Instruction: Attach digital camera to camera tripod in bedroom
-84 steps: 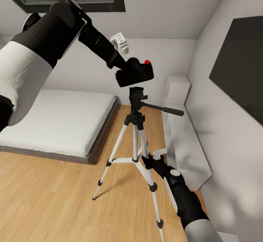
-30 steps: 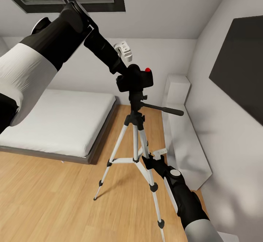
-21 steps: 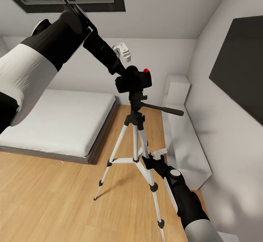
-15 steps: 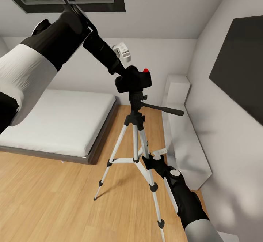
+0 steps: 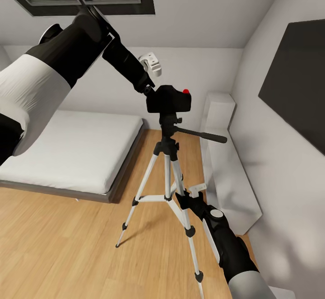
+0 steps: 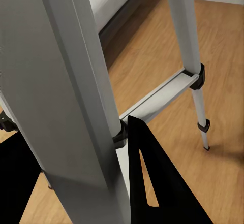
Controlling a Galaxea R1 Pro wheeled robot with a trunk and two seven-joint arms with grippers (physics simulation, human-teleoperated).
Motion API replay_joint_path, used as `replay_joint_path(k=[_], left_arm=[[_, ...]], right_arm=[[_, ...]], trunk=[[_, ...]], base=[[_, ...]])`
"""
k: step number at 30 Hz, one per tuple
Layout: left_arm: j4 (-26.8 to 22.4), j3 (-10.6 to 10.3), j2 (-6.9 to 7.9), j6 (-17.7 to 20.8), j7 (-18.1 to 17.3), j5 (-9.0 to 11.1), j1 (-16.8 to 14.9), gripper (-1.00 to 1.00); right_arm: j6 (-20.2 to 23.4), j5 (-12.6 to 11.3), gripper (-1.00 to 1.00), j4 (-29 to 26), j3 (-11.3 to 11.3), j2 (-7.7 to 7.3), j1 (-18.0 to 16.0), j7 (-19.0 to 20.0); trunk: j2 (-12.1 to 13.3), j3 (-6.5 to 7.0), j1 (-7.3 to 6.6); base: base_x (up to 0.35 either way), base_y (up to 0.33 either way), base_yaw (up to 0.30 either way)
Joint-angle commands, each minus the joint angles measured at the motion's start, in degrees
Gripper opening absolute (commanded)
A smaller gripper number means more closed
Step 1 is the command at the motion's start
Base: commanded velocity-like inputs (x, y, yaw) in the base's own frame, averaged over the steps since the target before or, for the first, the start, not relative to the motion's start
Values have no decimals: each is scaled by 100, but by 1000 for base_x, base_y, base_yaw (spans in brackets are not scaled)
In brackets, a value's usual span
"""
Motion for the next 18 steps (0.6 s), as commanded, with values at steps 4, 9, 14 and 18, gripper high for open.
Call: replay_joint_path(k=[4,9,14,18], left_arm=[[-7,4,9,61,-33,-20,-9,100],[-1,160,33,63,-33,19,-8,100],[5,1062,135,80,176,36,-8,100],[21,1926,383,93,561,45,-11,100]], right_arm=[[17,117,-100,-4,-14,2,-4,24],[17,117,-100,-7,-14,2,-5,24],[17,117,-100,-6,-14,2,-5,24],[17,117,-100,-7,-14,2,-5,24]], trunk=[[-11,-12,3],[-11,-12,3],[-11,-12,3],[-11,-12,3]], base=[[0,0,0],[0,0,0],[0,0,0],[0,0,0]])
